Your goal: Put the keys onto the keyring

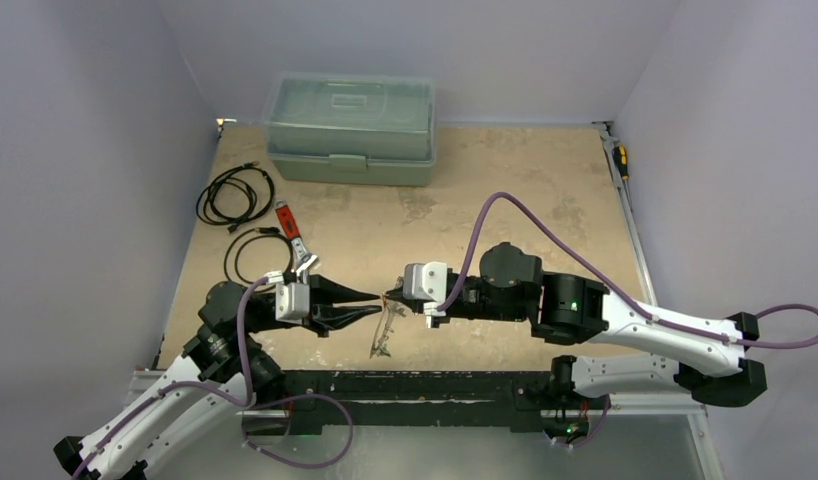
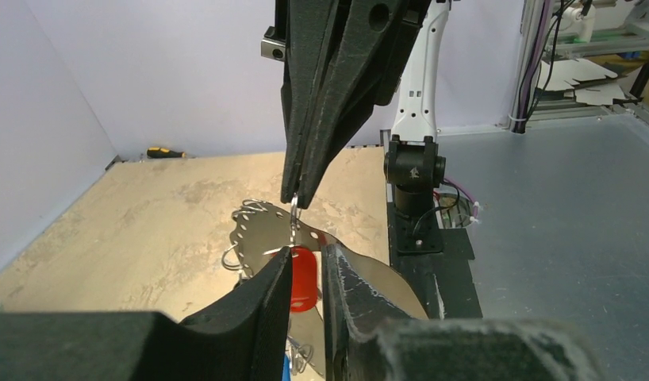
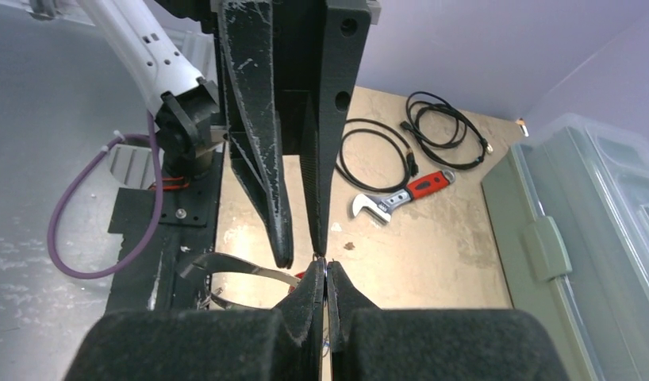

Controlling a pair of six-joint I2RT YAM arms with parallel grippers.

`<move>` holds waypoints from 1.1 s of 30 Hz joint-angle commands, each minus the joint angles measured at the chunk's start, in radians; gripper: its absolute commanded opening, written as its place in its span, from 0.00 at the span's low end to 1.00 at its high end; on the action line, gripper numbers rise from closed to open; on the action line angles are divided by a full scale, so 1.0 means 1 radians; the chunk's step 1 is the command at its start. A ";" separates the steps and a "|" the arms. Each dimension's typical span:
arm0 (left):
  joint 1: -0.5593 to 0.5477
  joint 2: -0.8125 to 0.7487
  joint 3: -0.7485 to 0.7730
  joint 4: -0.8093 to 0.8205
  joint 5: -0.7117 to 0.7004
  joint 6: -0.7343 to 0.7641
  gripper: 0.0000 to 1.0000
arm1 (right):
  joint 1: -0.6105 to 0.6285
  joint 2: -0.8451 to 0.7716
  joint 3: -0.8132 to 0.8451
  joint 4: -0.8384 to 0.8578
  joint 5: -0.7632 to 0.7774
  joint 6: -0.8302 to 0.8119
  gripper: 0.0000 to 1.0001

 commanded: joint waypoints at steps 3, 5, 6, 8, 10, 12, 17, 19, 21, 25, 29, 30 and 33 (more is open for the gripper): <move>0.000 0.002 0.034 0.038 0.010 0.017 0.17 | -0.003 0.006 0.026 0.075 -0.063 0.016 0.00; 0.000 0.002 0.034 0.037 0.010 0.017 0.16 | -0.003 0.010 0.027 0.077 -0.072 0.017 0.00; 0.001 0.002 0.034 0.038 0.009 0.017 0.15 | -0.003 0.011 0.028 0.077 -0.075 0.017 0.00; 0.000 0.002 0.034 0.037 0.010 0.017 0.14 | -0.002 0.014 0.032 0.075 -0.080 0.018 0.00; 0.000 0.001 0.034 0.037 0.010 0.017 0.12 | -0.003 0.016 0.034 0.077 -0.083 0.016 0.00; 0.000 0.001 0.034 0.037 0.010 0.017 0.03 | -0.003 0.017 0.036 0.080 -0.082 0.015 0.00; 0.000 0.001 0.034 0.037 0.012 0.015 0.00 | -0.003 0.002 0.037 0.090 -0.067 0.008 0.00; 0.000 0.001 0.032 0.040 0.013 0.012 0.00 | -0.003 -0.006 0.038 0.090 -0.061 0.007 0.00; 0.000 0.002 0.031 0.044 0.014 0.008 0.06 | -0.003 -0.014 0.039 0.092 -0.060 0.005 0.00; 0.001 0.002 0.029 0.048 0.019 0.005 0.14 | -0.003 -0.016 0.044 0.093 -0.063 0.004 0.00; 0.001 0.002 0.029 0.048 0.020 0.004 0.12 | -0.003 -0.018 0.044 0.090 -0.066 0.003 0.00; 0.001 0.002 0.030 0.048 0.021 0.005 0.09 | -0.003 -0.018 0.044 0.091 -0.066 0.003 0.00; 0.001 0.003 0.029 0.050 0.022 0.004 0.00 | -0.003 -0.018 0.044 0.091 -0.070 0.004 0.00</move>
